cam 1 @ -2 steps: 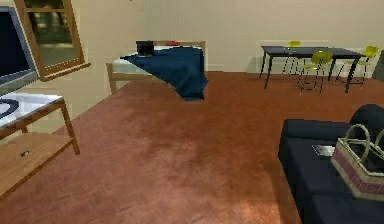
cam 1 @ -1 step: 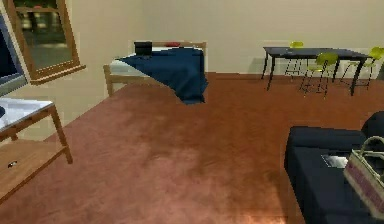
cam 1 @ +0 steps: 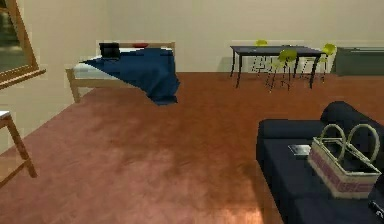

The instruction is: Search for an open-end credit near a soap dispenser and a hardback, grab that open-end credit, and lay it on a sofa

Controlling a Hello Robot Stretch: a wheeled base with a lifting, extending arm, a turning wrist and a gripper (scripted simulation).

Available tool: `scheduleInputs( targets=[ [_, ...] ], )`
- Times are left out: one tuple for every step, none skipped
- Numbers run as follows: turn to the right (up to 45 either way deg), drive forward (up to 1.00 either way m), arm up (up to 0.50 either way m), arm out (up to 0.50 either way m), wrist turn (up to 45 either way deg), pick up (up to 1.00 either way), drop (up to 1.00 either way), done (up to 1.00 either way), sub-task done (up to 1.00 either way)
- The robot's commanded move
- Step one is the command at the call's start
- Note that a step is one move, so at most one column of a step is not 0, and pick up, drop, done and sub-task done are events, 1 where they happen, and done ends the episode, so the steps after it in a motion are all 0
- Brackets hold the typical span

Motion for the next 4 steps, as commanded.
scheduleInputs(
  targets=[
    [0.0, 1.00, 0.00, 0.00, 0.0, 0.00, 0.00, 0.00, 0.00],
    [-45.0, 0.00, 0.00, 0.00, 0.0, 0.00, 0.00, 0.00, 0.00],
    [-42.0, 0.00, 0.00, 0.00, 0.0, 0.00, 0.00, 0.00, 0.00],
    [45.0, 0.00, 0.00, 0.00, 0.0, 0.00, 0.00, 0.00, 0.00]
  ],
)
